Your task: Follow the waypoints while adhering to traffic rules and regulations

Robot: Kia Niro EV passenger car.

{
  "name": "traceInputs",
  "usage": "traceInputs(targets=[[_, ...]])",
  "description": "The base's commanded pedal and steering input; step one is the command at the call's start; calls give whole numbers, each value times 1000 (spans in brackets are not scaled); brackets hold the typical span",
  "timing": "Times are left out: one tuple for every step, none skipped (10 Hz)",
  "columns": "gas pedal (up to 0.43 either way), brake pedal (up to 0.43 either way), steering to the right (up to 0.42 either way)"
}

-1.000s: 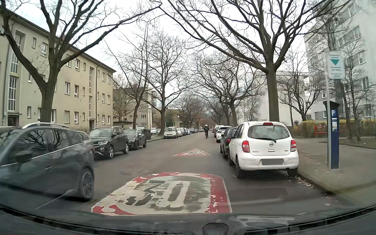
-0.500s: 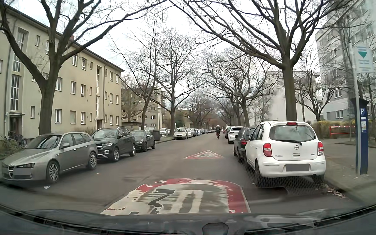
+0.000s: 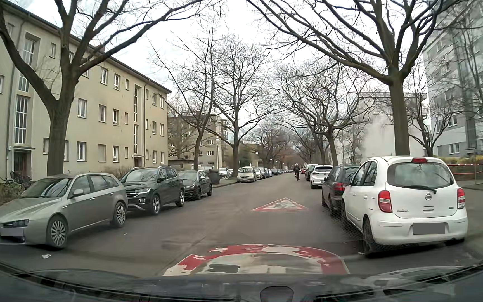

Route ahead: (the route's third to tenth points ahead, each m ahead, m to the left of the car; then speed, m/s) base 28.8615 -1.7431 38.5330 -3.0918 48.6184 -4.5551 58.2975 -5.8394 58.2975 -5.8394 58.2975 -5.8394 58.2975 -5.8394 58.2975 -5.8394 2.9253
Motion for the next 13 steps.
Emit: traceInputs(targets=[[209,12,-99],[197,12,-82],[189,12,-61],[177,12,-45],[157,12,-24],[150,12,-8],[138,12,2],[130,12,10],[110,12,19],[67,12,29],[59,12,42],[59,12,51],[59,12,59]])
